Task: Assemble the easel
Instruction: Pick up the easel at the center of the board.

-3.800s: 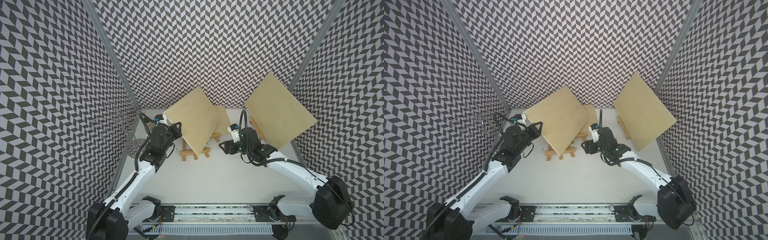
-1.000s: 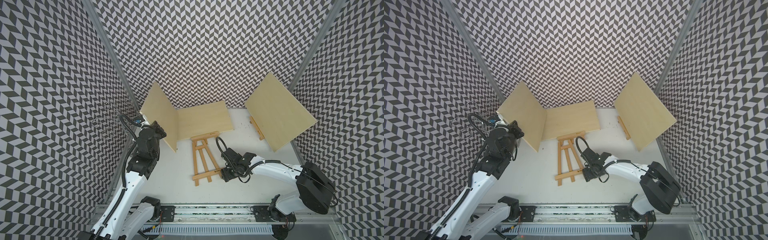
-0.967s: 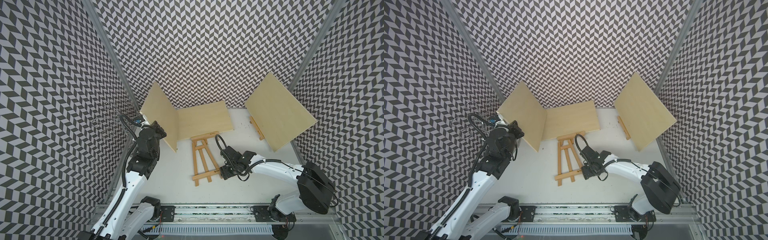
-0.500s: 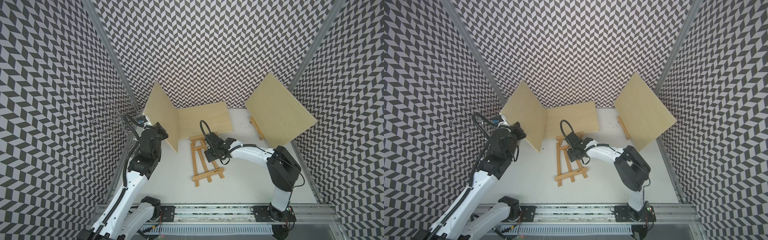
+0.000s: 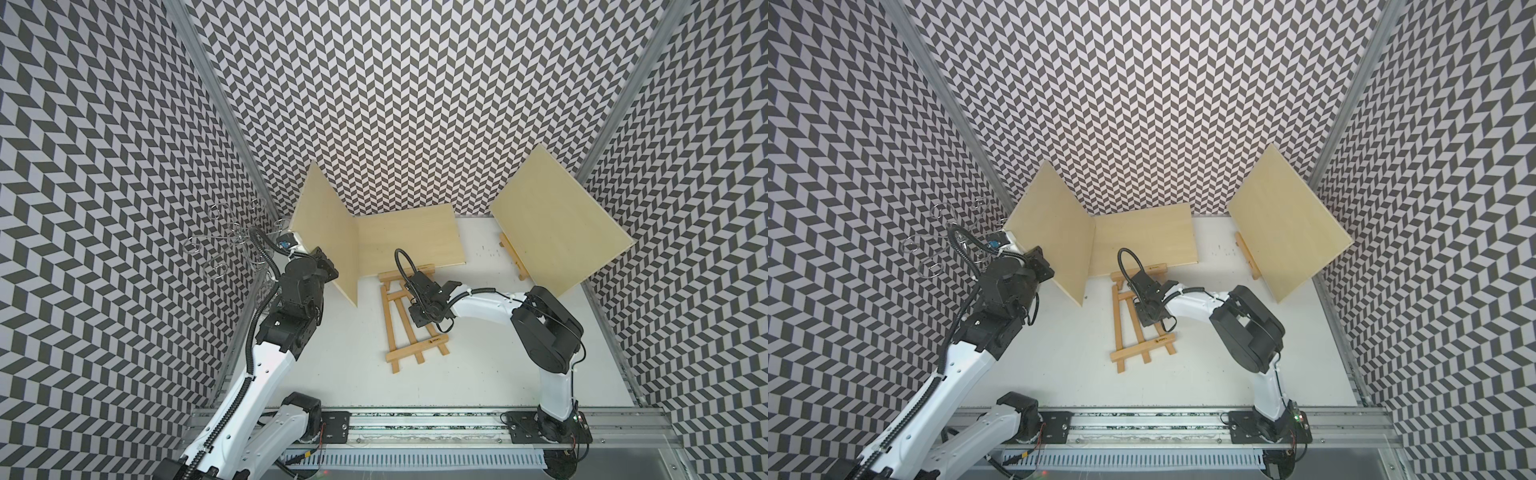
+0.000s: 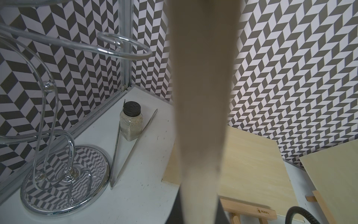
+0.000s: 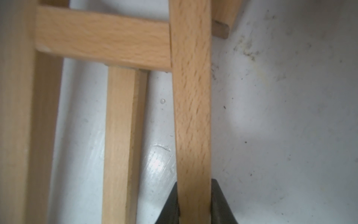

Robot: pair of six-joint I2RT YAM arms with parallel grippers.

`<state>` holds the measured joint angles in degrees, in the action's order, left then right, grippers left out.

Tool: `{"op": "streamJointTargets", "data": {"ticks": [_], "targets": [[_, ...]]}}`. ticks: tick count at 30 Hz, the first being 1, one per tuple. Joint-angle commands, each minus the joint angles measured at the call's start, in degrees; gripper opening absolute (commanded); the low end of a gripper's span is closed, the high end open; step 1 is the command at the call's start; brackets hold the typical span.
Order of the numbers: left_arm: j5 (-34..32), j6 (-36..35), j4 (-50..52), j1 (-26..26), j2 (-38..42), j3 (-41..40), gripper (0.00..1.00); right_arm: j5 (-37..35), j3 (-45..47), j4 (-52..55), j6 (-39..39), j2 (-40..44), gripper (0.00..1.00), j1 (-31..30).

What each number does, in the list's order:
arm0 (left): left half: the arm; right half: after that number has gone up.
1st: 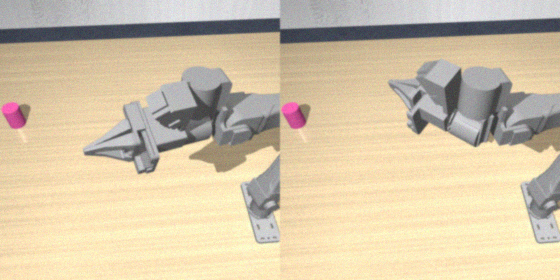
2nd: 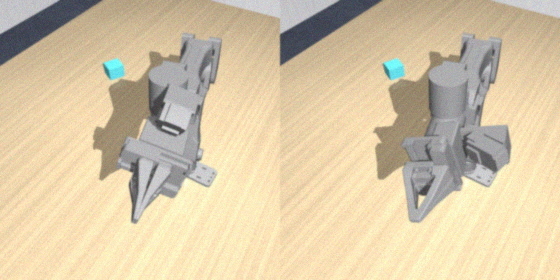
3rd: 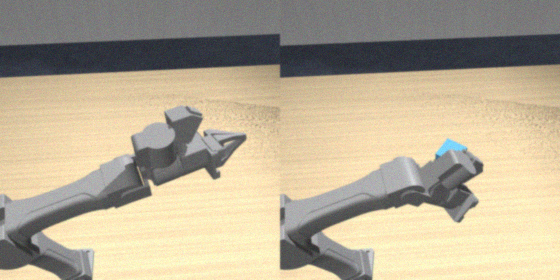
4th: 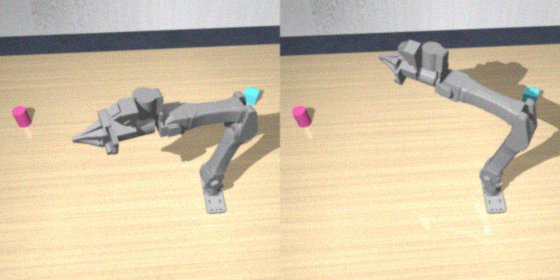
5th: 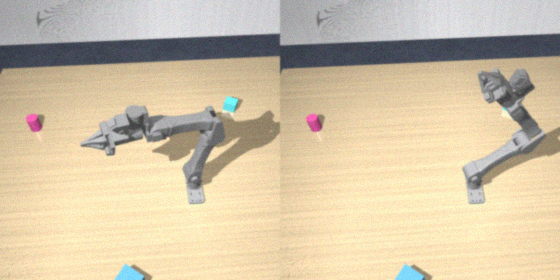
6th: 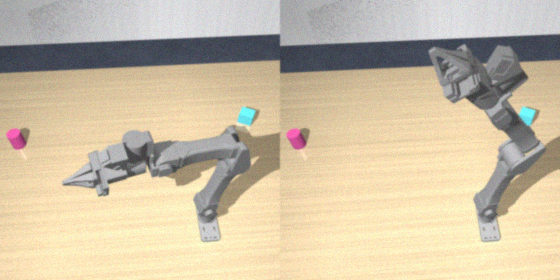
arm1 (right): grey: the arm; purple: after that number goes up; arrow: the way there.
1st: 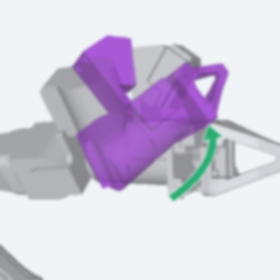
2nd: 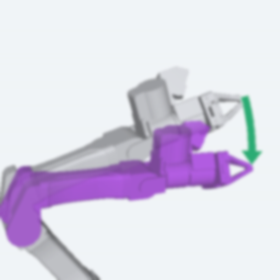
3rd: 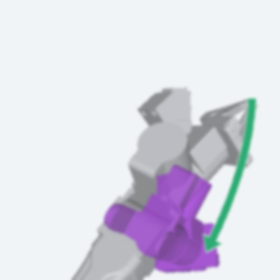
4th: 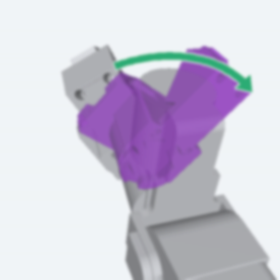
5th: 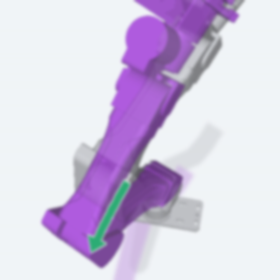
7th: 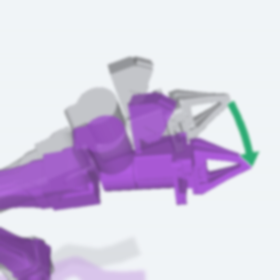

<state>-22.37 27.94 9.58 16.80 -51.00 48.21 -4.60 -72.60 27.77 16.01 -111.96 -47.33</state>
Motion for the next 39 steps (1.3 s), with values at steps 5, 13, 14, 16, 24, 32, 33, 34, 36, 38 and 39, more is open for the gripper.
{"op": "streamJointTargets", "data": {"ticks": [5,13,14,16,24,32,33,34,36,38,39], "targets": [[5.77,-0.62,-2.03,0.96,0.53,2.12,0.0,6.7,7.82,0.26,0.3,13.33,0.08,0.39],[6.43,-1.9,-2.13,1.04,0.07,3.19,0.0,12.37,0.46,13.67,0.72,21.95,0.0,7.7],[6.86,-1.98,-2.21,1.07,0.03,3.25,0.0,13.33,-0.56,14.46,0.59,22.58,0.0,9.38],[7.21,-2.22,-2.2,1.29,-0.06,3.31,0.0,16.43,-2.82,15.6,1.01,23.7,0.0,13.99],[6.91,-2.51,-2.15,1.57,0.03,3.12,0.0,8.16,-11.02,15.02,1.76,30.32,0.0,28.42],[6.81,-2.05,-2.56,1.83,-0.15,2.18,0.0,-20.24,-9.93,6.93,0.14,38.22,0.0,29.77],[6.81,-2.14,-2.64,1.99,-0.24,2.25,0.0,-22.64,-8.85,5.54,0.06,38.68,0.0,29.83],[6.73,-2.28,-2.65,2.09,-0.32,2.33,0.0,-24.83,-7.53,4.01,-0.18,39.18,0.0,29.82],[6.57,-2.66,-2.6,2.34,-0.58,2.59,0.0,-28.6,-4.34,0.21,-0.42,40.05,0.0,29.8],[6.29,-2.88,-2.38,2.63,-0.74,2.94,0.0,-31.34,-1.13,-3.96,-1.24,40.62,0.0,29.79],[6.2,-3.07,-2.29,2.71,-0.86,3.04,0.0,-32.52,0.76,-6.12,-1.59,40.89,0.0,29.75]]}}
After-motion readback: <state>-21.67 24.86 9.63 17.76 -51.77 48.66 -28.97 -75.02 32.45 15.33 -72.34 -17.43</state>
